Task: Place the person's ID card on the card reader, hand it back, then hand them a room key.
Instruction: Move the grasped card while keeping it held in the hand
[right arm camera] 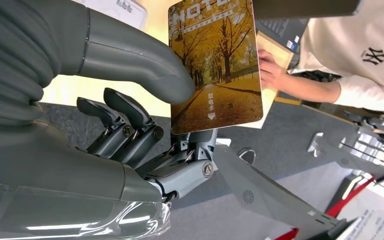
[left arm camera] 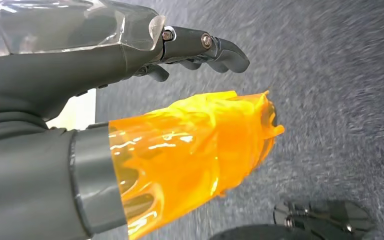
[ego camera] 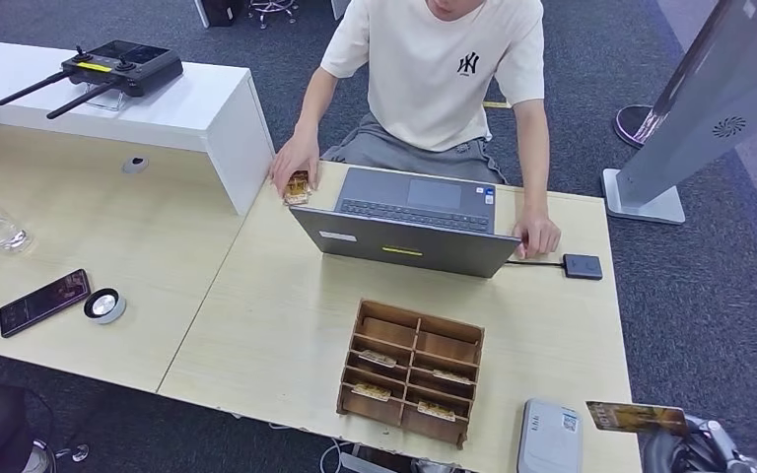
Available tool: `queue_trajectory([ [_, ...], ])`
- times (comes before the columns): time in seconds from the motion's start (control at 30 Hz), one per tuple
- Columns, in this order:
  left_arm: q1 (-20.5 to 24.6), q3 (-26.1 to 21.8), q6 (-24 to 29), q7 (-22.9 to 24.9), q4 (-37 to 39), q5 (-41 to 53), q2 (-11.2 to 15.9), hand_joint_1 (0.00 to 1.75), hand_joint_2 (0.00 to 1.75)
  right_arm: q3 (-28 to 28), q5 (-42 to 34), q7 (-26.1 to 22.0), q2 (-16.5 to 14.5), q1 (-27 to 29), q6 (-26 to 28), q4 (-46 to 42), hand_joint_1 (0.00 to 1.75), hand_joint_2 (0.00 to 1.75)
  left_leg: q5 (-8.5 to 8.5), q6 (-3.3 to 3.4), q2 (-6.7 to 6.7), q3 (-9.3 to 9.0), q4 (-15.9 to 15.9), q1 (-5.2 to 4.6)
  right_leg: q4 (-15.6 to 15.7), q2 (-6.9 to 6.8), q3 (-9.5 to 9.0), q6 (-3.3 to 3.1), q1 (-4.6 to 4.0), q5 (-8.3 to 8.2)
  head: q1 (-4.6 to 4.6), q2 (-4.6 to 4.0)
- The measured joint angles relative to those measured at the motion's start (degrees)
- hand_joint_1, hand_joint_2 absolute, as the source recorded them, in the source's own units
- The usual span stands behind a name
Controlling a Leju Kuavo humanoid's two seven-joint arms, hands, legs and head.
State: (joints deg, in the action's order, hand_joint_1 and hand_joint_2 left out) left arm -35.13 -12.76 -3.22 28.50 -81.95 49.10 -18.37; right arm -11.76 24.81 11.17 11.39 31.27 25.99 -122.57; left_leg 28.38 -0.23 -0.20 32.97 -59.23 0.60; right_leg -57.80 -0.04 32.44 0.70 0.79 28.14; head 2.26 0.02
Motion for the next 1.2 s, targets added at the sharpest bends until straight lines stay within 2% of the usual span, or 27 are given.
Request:
queue_trajectory([
  [0.23,-1.4,-0.3,1.2,1.2,-1.7,-2.0,-1.1,0.00,0.00,-2.5,-0.2,1.9,2.7,0.5,1.9,0.0,1.75,1.75,0.00,0.00,0.00,-0.03,0.0,0.00,0.0,0.00,-0.03,0.00,-0.01,0.00,-0.01,0.00],
  [0.63,-1.8,-0.5,2.0,2.6,-2.4,-2.2,-1.2,0.00,0.00,-7.9,-2.9,7.1,7.5,0.3,5.2,1.4,1.75,1.75,0.00,0.00,0.00,-0.02,0.0,0.00,0.0,0.00,-0.04,0.00,0.00,0.01,0.00,0.00],
  [0.73,-1.9,-0.6,2.1,3.2,-2.5,-2.4,-1.2,0.00,0.00,-10.3,-5.1,9.5,9.8,-0.1,5.6,2.6,1.75,1.75,0.00,0.00,0.00,-0.02,0.0,0.00,0.0,0.00,-0.05,0.00,0.00,0.01,0.00,0.00],
  [0.87,-1.8,-0.9,2.2,3.8,-2.5,-2.2,-1.2,0.00,0.00,-15.6,-8.5,13.5,14.9,-1.6,6.1,5.0,1.75,1.75,0.00,0.00,0.00,-0.03,0.0,0.00,0.0,0.00,-0.05,0.01,0.00,0.00,0.00,0.00],
  [0.97,-1.7,-1.4,2.2,3.8,-2.4,-2.0,-1.2,0.00,0.00,-19.7,-10.6,14.7,18.3,-3.3,6.9,6.8,1.75,1.75,0.00,0.00,0.00,-0.04,0.0,0.00,0.0,0.00,-0.05,0.01,0.00,0.00,0.00,0.00],
  [1.2,-1.7,-2.1,2.2,3.7,-2.4,-1.6,-1.2,0.00,0.00,-24.3,-12.0,15.1,21.8,-6.0,7.3,9.0,1.75,1.75,0.00,0.00,0.00,-0.06,0.0,0.00,0.0,0.00,-0.05,0.00,0.00,0.00,0.01,0.00],
])
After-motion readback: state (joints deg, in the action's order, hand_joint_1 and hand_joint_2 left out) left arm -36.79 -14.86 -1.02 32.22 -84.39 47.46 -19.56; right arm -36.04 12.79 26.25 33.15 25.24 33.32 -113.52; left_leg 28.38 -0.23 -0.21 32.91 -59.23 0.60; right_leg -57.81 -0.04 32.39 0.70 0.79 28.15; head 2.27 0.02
